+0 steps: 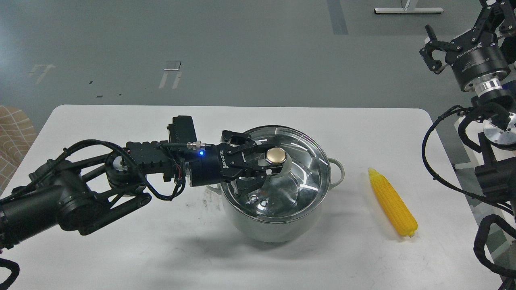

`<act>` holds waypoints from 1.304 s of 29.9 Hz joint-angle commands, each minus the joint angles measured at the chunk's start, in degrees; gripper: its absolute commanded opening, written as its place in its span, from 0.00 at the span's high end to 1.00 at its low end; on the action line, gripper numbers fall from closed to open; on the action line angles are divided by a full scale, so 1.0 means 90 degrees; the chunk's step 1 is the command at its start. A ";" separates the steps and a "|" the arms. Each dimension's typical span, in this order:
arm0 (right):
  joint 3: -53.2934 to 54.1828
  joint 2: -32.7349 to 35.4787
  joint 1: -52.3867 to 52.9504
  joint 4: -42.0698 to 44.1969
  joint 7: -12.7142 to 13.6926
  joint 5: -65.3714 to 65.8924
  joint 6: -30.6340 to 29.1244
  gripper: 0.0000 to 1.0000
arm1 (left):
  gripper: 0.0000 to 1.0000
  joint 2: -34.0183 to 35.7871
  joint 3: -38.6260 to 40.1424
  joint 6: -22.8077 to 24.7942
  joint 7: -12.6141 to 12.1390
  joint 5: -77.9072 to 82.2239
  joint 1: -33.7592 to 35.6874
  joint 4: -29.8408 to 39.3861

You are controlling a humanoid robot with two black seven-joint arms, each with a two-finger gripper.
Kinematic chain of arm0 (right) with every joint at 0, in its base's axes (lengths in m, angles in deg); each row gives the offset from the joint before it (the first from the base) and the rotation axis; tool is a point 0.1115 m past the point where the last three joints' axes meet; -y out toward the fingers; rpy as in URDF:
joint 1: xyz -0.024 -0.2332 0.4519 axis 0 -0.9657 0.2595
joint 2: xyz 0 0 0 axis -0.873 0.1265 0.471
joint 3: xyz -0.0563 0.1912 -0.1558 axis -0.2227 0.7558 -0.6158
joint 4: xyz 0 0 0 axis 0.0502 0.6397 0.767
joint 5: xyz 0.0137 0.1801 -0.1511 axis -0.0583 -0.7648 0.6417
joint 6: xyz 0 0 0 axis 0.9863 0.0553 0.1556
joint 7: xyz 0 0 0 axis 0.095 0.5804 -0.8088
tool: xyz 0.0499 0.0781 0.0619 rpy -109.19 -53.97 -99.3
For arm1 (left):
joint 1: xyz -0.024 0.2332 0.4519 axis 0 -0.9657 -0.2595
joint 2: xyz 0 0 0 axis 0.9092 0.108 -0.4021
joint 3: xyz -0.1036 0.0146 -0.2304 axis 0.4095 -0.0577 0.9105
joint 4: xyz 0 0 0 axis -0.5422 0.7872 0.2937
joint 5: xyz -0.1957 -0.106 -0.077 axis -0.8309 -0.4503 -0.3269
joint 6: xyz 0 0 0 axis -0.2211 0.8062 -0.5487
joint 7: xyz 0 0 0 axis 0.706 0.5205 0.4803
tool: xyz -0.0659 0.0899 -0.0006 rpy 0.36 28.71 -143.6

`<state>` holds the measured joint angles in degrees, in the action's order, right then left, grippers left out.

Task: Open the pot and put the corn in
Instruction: 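Lift the glass lid off the pot with the left gripper and move it aside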

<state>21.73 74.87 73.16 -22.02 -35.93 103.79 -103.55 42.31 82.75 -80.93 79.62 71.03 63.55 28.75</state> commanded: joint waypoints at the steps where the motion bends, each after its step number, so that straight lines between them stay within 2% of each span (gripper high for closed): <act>1: -0.0001 0.0000 -0.0012 0.0011 0.0001 0.0000 0.0000 0.00 | 0.68 0.0038 0.0023 0.0009 0.0000 -0.0001 -0.0001 0.0050; 9: -0.0001 0.0000 -0.0022 0.0011 0.0001 0.0000 0.0000 0.00 | 0.68 0.0683 0.0551 0.0009 0.0000 -0.0323 0.0097 0.0597; 14: -0.0001 0.0010 -0.0012 0.0002 0.0001 0.0000 0.0000 0.00 | 0.69 0.1803 0.1272 -0.0108 0.0000 -0.1063 -0.0010 0.0802; 15: -0.0001 0.0010 -0.0012 0.0002 0.0001 0.0000 0.0000 0.00 | 0.69 0.1806 0.1273 -0.0108 0.0000 -0.1065 -0.0011 0.0802; 18: -0.0001 0.0020 -0.0012 0.0002 0.0001 0.0000 0.0000 0.00 | 0.70 0.2478 0.1361 -0.0489 0.0000 -0.1786 -0.0254 0.0714; 20: -0.0001 0.0020 -0.0022 0.0002 0.0001 0.0000 0.0000 0.00 | 0.70 0.3053 0.1274 -0.0713 0.0000 -0.2333 -0.0614 0.0481; 23: -0.0011 0.0029 -0.0061 0.0002 0.0001 0.0000 0.0000 0.00 | 0.70 0.3397 0.1244 -0.0938 0.0000 -0.2432 -0.1005 0.0266; 26: -0.0001 0.0029 -0.0110 0.0002 0.0001 0.0000 0.0000 0.00 | 0.71 0.3651 0.1244 -0.1678 0.0000 -0.2471 -0.2009 -0.0436; 31: -0.0011 0.0020 -0.0149 0.0002 0.0001 0.0000 0.0000 0.00 | 0.71 0.3594 0.1235 -0.2353 0.0000 -0.2715 -0.3016 -0.1393; 39: -0.0001 0.0010 -0.0227 -0.0008 0.0001 0.0000 0.0000 0.00 | 0.71 0.3311 0.1215 -0.2715 0.0000 -0.2980 -0.3818 -0.1844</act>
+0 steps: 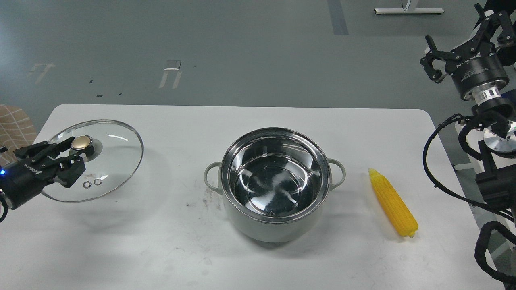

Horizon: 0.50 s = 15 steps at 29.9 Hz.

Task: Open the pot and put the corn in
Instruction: 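Lift the glass lid off the pot with the left gripper and move it aside, then lower the lid onto the table, release it, and raise the left gripper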

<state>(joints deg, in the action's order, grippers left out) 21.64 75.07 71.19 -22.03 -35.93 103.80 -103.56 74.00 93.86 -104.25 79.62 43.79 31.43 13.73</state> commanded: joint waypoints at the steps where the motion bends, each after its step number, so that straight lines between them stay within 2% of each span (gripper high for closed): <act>1: 0.0009 -0.0011 -0.0008 -0.0007 0.0000 0.0000 0.0000 0.00 | 0.71 -0.0250 -0.0019 -0.0173 0.0001 0.0047 -0.0289 -0.0205; 15: 0.0009 -0.0031 -0.0018 -0.0105 0.0000 0.0000 0.0000 0.00 | 0.70 -0.0953 -0.0019 -0.0189 0.0001 0.0018 -0.0485 -0.1152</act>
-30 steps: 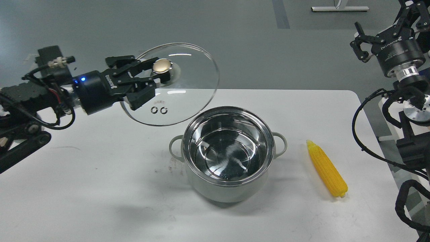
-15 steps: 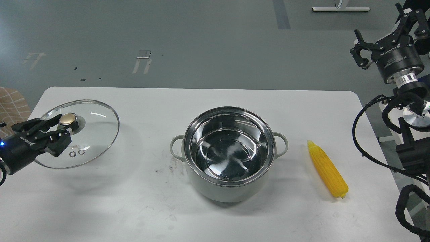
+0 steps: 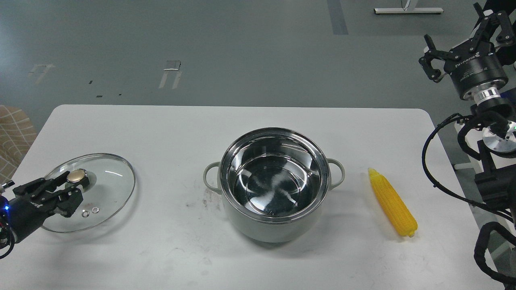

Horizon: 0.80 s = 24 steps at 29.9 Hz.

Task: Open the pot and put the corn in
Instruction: 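Lower the lid onto the table, release it, and raise the left gripper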

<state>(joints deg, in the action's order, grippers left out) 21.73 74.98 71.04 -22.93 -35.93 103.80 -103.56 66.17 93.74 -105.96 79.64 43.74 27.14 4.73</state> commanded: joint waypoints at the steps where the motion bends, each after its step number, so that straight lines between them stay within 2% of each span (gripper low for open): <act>1: -0.0001 -0.0022 -0.0001 -0.0004 0.0000 0.0000 0.0000 0.00 | 0.70 -0.0093 -0.0026 0.0001 -0.0001 0.0024 -0.0008 -0.0172; 4: -0.0001 -0.0041 -0.0001 -0.0014 0.0000 0.0000 0.0000 0.00 | 0.66 -0.0123 -0.0095 0.0001 -0.0001 -0.0006 0.0001 -0.0182; 7: -0.0001 -0.0041 -0.0001 -0.0004 0.0000 0.0000 0.0000 0.00 | 0.54 -0.0123 -0.0095 0.0001 -0.0001 -0.0016 0.0011 -0.0182; 9: -0.0001 -0.0041 -0.0001 -0.0004 0.0000 0.0000 0.0000 0.00 | 0.50 -0.0123 -0.0095 0.0001 -0.0001 -0.0006 0.0011 -0.0182; 11: -0.0001 -0.0022 -0.0011 -0.0014 0.0000 0.0000 0.0000 0.00 | 0.40 -0.0132 -0.0085 0.0001 -0.0001 -0.0015 0.0021 -0.0182; 17: -0.0001 -0.0002 -0.0040 -0.0014 0.0000 0.0000 0.0000 0.00 | 0.23 -0.0132 -0.0075 0.0001 -0.0001 -0.0025 0.0050 -0.0163; 24: -0.0001 -0.0012 -0.0040 -0.0014 0.0000 0.0000 0.0000 0.00 | 0.20 -0.0113 0.0022 0.0001 -0.0001 -0.0045 0.0089 -0.0172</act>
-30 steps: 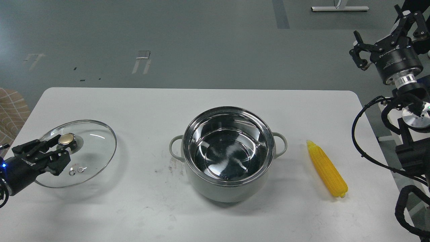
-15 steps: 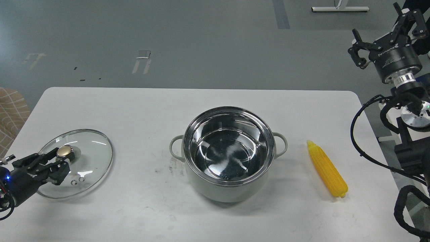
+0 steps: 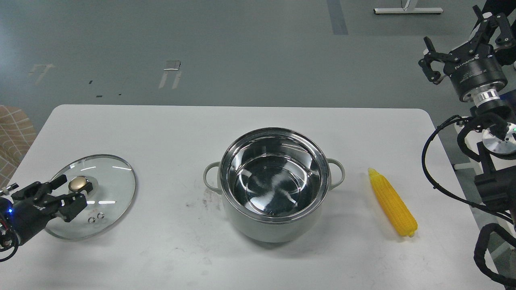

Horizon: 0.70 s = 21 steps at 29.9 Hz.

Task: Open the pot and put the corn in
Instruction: 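Lower the lid onto the table, release it, and raise the left gripper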

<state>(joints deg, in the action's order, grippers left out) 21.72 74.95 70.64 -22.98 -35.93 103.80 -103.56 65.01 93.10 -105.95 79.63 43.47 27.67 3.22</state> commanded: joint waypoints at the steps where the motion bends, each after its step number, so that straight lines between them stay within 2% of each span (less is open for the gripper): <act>1: 0.0009 -0.0008 0.0003 -0.0008 0.0000 0.0000 0.0000 0.00 | 0.20 0.0016 0.0152 0.0000 0.0000 -0.0111 0.0079 0.0006; 5: 0.0000 0.0031 -0.0016 -0.0096 0.0000 0.0000 0.0000 0.00 | 0.16 0.0055 0.0163 0.0000 0.0000 -0.1009 0.0605 0.0084; 8: -0.0049 0.0206 -0.0065 -0.0349 0.0010 0.0039 0.0000 0.00 | 0.16 0.0094 0.0133 0.0170 0.0000 -0.1888 0.1415 0.0103; 13: -0.0214 0.0684 -0.0299 -0.0867 0.0039 0.0272 0.0000 0.00 | 0.16 0.0016 0.0240 0.1381 0.0000 -0.3166 0.2743 0.0094; 15: -0.0652 0.1103 -0.0338 -0.1305 0.0039 0.0769 0.0000 0.00 | 0.16 -0.0013 0.0231 0.1965 0.0000 -0.4335 0.3386 0.0084; 19: -0.1064 0.1748 -0.0533 -0.2048 0.0039 0.1366 0.0000 0.00 | 0.16 -0.0402 0.0241 0.2543 0.0000 -0.5754 0.4111 -0.0023; 21: -0.1191 0.2051 -0.0816 -0.2497 0.0039 0.1601 0.0000 0.00 | 0.12 -0.0754 0.0250 0.2797 0.0000 -0.6594 0.4521 -0.0218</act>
<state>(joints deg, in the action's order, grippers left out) 12.87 89.55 66.15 -40.14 -35.57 115.03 -103.56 62.02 95.29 -84.13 79.62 -5.91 63.34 3.08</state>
